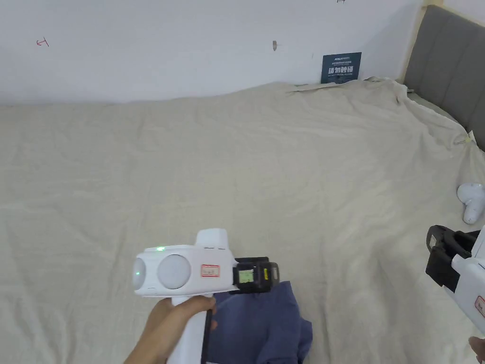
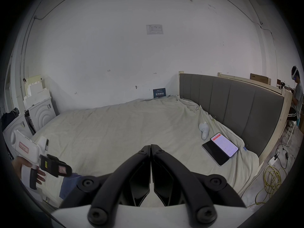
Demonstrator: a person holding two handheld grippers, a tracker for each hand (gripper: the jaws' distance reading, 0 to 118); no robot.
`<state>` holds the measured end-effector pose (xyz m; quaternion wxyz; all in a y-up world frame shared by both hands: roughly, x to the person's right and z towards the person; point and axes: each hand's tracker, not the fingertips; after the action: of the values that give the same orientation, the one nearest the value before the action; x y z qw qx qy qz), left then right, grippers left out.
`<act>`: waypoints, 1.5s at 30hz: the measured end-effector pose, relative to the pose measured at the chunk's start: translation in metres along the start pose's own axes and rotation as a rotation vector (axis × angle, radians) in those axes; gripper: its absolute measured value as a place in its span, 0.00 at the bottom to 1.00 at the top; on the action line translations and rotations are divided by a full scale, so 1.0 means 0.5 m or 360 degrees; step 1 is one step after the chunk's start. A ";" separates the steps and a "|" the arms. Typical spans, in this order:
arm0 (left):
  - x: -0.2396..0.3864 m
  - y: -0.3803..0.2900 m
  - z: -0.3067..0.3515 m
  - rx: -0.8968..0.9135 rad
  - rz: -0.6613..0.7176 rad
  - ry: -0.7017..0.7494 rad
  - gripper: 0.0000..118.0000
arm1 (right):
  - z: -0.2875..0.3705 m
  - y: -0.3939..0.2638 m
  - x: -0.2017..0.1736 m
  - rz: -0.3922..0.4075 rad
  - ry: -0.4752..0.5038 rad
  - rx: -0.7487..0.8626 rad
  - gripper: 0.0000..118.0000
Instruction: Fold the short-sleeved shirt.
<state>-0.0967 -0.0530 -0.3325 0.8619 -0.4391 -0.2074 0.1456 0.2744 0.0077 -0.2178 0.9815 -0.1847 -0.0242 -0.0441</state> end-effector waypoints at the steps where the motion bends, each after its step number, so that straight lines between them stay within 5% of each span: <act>1: -0.013 -0.003 0.016 0.0036 0.0005 0.0054 0.98 | 0.002 0.002 -0.001 -0.0001 0.0001 0.0004 0.00; 5: -0.061 -0.025 0.060 0.0212 -0.0001 0.0191 0.92 | 0.004 0.005 -0.003 0.0002 0.0006 0.0010 0.00; 7: -0.077 -0.048 0.079 0.0370 0.0009 0.0235 0.61 | 0.006 0.007 -0.005 0.0008 0.0010 0.0014 0.00; 9: -0.084 -0.072 0.082 0.0442 -0.0034 0.0279 0.15 | 0.005 0.007 -0.005 0.0009 0.0016 0.0018 0.00; 11: -0.088 -0.095 0.073 0.0435 -0.0070 0.0298 0.01 | 0.006 0.007 -0.007 0.0008 0.0020 0.0021 0.00; 28: 0.052 -0.231 -0.162 0.0204 -0.0404 0.0318 0.00 | 0.009 -0.009 0.036 -0.0010 -0.0016 -0.0025 0.00; 45: 0.172 -0.236 -0.242 0.0173 -0.0621 0.0213 0.00 | 0.013 -0.010 0.074 -0.0049 -0.0078 -0.0030 0.00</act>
<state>0.0451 -0.1674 -0.2804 0.9081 -0.3522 -0.2226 -0.0427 0.3104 0.0025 -0.2076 0.9780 -0.1947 -0.0508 -0.0547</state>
